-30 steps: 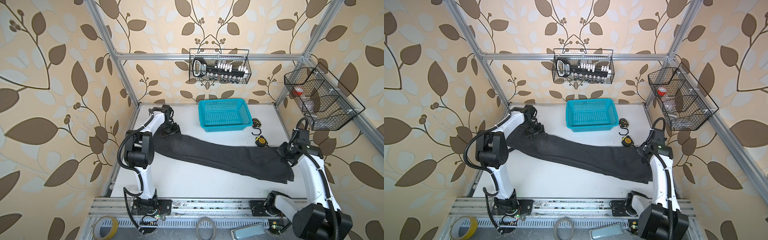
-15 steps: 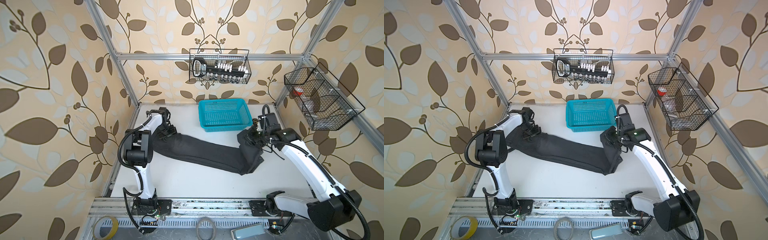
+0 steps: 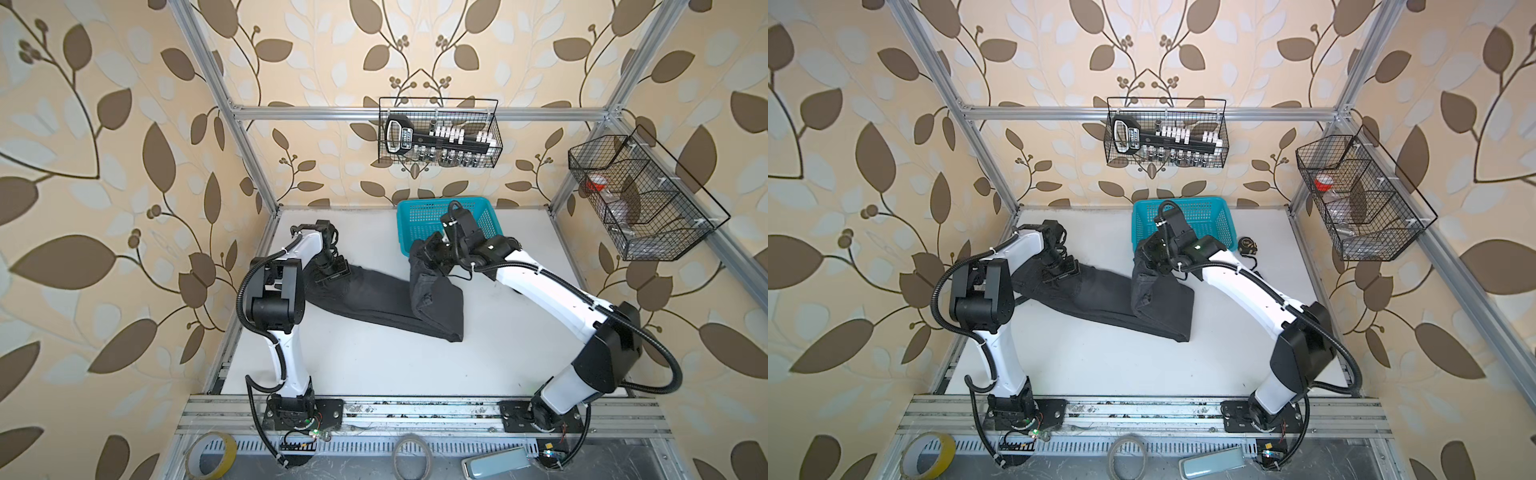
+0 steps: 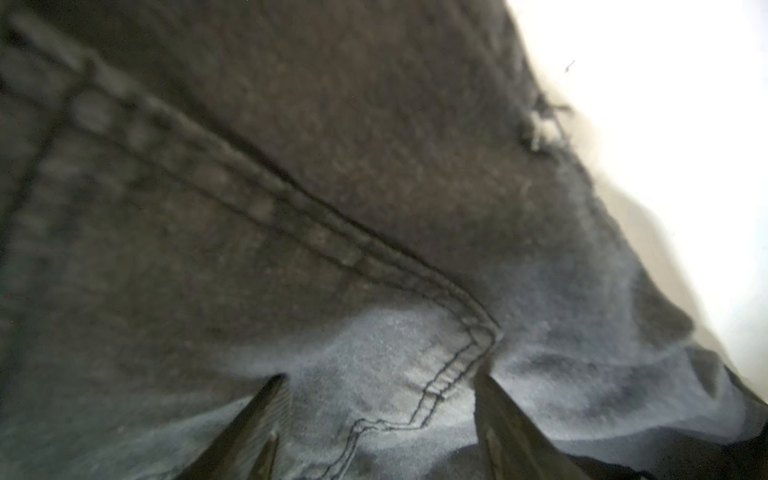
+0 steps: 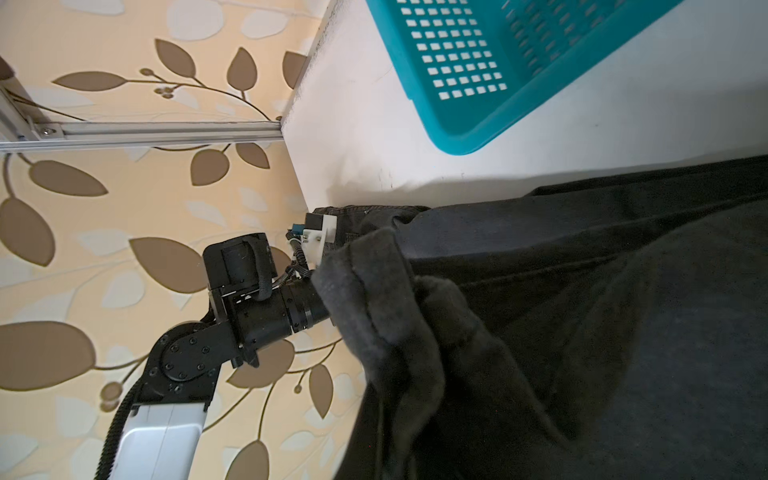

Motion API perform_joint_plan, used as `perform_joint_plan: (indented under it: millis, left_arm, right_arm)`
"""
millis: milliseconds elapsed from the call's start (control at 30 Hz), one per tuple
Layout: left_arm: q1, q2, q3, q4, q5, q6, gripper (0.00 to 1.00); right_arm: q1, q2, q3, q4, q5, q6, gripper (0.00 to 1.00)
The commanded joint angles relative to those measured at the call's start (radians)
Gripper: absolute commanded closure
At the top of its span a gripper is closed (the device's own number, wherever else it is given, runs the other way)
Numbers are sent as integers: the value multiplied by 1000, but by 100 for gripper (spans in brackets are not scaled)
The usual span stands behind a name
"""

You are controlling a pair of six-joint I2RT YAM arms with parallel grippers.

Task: Fold and stack the trousers
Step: 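Carry the hems over toward the left gripper, folding the legs onto the waist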

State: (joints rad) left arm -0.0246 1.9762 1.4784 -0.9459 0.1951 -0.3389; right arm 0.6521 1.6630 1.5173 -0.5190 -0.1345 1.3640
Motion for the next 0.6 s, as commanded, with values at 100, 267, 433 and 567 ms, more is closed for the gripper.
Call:
perform_joint_plan:
  millis: [100,267,433,567]
  left_arm:
    - [9,-85,27,-54,-45,25,28]
    - [14,-149,9,-69,-65,11,28]
    - [14,-200,-4,-91,-80,11,28]
    - [13,-220,-29,-96,-74,13,28]
  right_arm:
    - [81,111,49,58,174,107,95]
    - [148,226,125,-15,321,117,92]
    - [188,321,189,-11,384,142,92]
    - [198,393,265,-17,422,139,89]
